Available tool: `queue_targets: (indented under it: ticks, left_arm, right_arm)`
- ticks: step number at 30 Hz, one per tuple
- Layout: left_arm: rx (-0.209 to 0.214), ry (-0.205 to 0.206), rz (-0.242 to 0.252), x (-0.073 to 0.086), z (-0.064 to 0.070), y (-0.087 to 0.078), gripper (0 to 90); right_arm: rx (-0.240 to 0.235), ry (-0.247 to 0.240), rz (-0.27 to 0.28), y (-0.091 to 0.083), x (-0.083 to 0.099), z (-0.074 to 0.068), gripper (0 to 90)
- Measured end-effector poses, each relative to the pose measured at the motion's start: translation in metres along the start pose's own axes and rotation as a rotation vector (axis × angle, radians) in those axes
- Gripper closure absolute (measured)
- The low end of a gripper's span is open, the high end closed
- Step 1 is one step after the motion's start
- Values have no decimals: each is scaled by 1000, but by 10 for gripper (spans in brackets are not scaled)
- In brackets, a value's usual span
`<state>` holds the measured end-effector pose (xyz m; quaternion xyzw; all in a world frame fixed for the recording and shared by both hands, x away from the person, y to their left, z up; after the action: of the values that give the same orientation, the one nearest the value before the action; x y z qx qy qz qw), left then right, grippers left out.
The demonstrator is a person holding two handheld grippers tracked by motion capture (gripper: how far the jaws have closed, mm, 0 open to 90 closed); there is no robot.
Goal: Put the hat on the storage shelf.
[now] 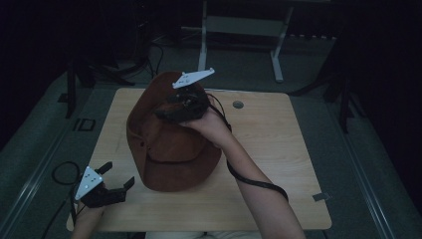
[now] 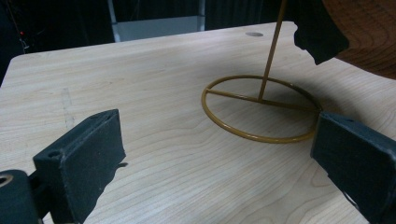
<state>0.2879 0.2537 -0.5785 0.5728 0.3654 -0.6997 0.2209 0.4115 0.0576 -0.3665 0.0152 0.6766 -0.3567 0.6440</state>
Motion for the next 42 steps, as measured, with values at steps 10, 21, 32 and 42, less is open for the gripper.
queue_targets:
  ticks: [10,21,32,42]
  left_arm:
    - [1,7,-7,1,1,1,32]
    - [11,15,-11,3,4,3,31]
    - [17,21,-17,4,6,4,32]
    - [15,17,-18,5,5,5,31]
  right_arm:
    - [-5,14,44,-23,18,13,207]
    - [70,26,51,-40,52,35,177]
    - [141,25,47,-62,88,55,172]
    - [183,44,19,-77,133,66,168]
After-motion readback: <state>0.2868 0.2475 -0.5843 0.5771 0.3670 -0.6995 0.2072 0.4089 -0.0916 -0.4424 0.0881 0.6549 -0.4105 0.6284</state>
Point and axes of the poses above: each handheld gripper's, and its own axes: y roughly forward along the jaws, x roughly out of its underside, z roughly to its right, the point moved 7 cm from there along y, roughly forward along the jaws, and after that the axes turned 13 degrees about x, right-handed, at the moved point
